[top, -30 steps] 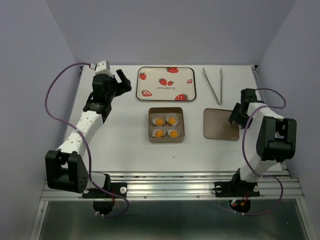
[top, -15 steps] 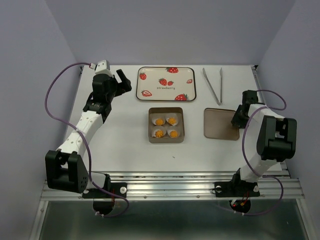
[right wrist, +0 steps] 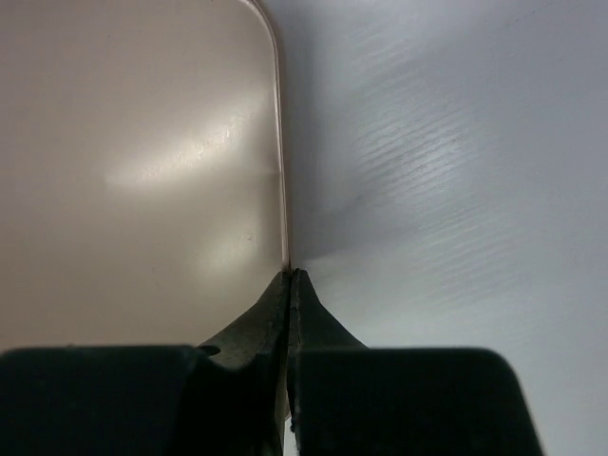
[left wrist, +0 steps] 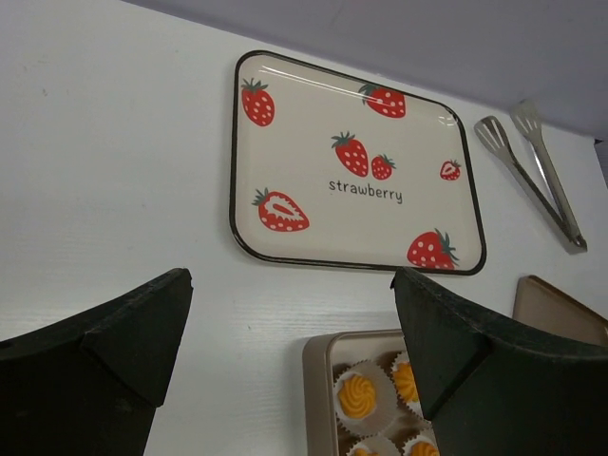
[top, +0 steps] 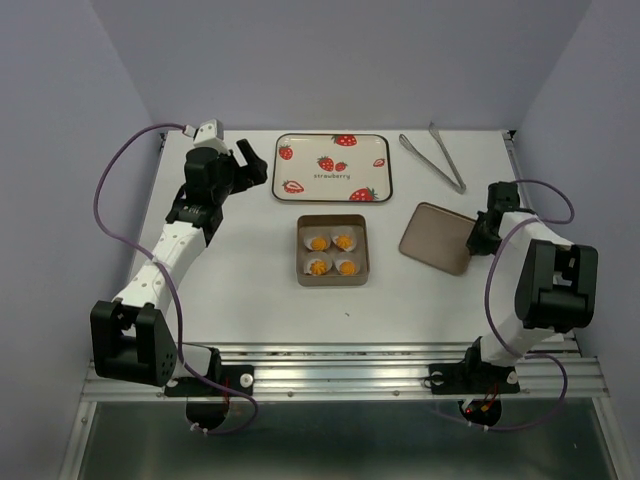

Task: Pack the cookies

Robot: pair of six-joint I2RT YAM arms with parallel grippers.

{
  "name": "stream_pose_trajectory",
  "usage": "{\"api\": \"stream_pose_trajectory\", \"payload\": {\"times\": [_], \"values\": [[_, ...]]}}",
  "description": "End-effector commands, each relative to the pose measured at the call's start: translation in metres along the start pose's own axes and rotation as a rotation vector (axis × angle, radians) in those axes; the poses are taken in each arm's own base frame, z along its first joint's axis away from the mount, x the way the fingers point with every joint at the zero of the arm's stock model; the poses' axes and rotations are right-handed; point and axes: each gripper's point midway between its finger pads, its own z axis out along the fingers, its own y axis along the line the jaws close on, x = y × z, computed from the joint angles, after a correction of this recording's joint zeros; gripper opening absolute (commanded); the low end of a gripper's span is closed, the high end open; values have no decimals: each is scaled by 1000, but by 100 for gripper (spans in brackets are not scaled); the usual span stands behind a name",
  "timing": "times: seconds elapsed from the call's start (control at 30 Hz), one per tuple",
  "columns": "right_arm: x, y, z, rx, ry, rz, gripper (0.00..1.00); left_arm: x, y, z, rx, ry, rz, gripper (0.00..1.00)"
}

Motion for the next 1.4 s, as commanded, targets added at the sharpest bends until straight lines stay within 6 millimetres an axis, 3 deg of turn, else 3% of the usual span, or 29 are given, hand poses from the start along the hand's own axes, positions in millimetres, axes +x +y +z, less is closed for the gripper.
{"api": "stream_pose_trajectory", "payload": {"times": [0.0, 0.23, 0.43, 0.57, 0.73, 0.87, 1.13, 1.27, 1.37], "values": [[-26, 12, -30, -91, -111, -15, 1, -44, -37, -16, 137, -110, 10, 99], [-39, 28, -67, -211, -200, -44, 1, -34, -69, -21, 288, -66, 24, 99], [-47, 60, -111, -363, -281, -113, 1, 2, -137, -29, 572, 60, 79, 99], [-51, 90, -145, -504, -337, -175, 1, 38, -190, -50, 841, 181, 119, 99], [-51, 123, -190, -681, -393, -244, 1, 62, -224, -62, 942, 245, 108, 99], [-42, 148, -208, -738, -405, -316, 1, 74, -250, -69, 1006, 273, 121, 99], [-34, 167, -240, -868, -439, -364, 1, 82, -254, -58, 968, 286, 86, 97], [-30, 170, -252, -922, -450, -379, 1, 84, -254, -56, 967, 297, 75, 82], [-27, 171, -258, -951, -454, -390, 1, 86, -255, -57, 975, 303, 59, 64]]}}
